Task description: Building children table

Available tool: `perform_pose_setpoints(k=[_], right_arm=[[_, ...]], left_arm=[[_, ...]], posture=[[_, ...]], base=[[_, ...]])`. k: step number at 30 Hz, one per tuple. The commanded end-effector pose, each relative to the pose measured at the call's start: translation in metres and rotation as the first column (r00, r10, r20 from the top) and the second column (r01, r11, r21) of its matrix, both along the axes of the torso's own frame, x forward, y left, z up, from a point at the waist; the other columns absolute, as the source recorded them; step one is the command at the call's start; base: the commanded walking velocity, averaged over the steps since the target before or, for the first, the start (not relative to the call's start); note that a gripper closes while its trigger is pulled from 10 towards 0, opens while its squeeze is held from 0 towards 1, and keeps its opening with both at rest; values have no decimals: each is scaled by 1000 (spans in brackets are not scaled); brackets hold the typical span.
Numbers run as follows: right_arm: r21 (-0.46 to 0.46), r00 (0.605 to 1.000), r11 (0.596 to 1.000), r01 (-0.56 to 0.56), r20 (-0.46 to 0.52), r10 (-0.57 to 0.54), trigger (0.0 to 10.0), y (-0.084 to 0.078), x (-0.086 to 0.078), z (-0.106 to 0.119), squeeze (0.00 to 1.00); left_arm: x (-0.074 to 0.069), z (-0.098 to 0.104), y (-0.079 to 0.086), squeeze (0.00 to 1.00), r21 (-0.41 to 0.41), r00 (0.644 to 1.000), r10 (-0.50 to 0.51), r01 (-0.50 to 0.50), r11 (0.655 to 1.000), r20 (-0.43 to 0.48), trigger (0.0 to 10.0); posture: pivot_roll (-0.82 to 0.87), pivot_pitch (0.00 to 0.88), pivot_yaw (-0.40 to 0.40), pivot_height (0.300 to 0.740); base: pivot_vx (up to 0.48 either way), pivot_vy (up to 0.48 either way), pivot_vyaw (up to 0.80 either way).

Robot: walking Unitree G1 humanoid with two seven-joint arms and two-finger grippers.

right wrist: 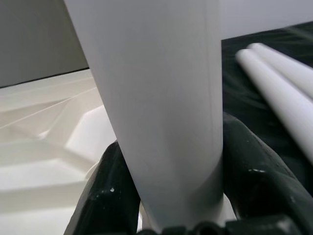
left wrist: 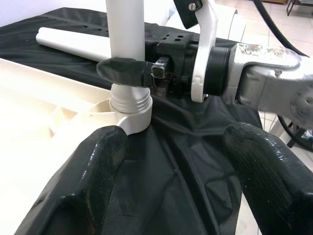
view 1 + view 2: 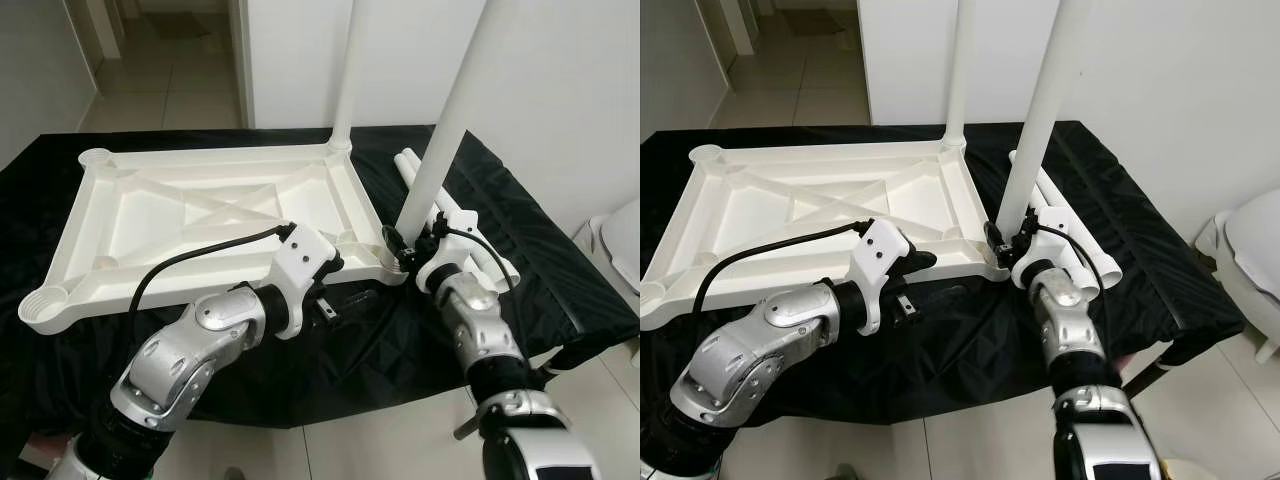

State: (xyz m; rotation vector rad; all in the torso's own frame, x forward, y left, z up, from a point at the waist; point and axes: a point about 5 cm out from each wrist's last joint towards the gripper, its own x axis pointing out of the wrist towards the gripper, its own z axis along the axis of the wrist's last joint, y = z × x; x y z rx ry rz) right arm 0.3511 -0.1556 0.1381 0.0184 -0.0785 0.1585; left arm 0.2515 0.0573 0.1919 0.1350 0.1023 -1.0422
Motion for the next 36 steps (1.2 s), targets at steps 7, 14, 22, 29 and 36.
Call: perform_pose_setpoints(k=[7, 14, 22, 29, 36], right_arm=[[-33, 947, 949, 315, -61, -316, 0, -10, -15, -13, 0], [-8, 912, 916, 401, -94, -399, 0, 3, -21, -14, 0], [-24, 901, 908, 419, -114, -419, 10000, -5, -20, -13, 745], [-12, 919, 926, 378, -113, -377, 10000, -5, -19, -11, 1000], [-2, 966, 972, 237, -103, -236, 10000, -18, -7, -6, 835]], left_arm=[[-5, -1, -3, 0, -2, 998, -62, 62, 998, -16, 10000], [-5, -1, -5, 0, -3, 998, -66, 66, 998, -15, 10000], [-5, -1, -5, 0, -1, 998, -67, 67, 998, -14, 10000], [-5, -1, -4, 0, -1, 998, -63, 63, 998, -13, 10000], [-4, 0, -3, 0, -1, 998, -58, 58, 998, -11, 10000]], posture=[[-33, 16, -24, 740], [-29, 6, -26, 740], [-29, 4, -28, 740], [-27, 6, -30, 740], [-25, 12, -25, 740]], base=[[0, 0, 0], [0, 0, 0], [0, 0, 0], [0, 0, 0], [0, 0, 0]])
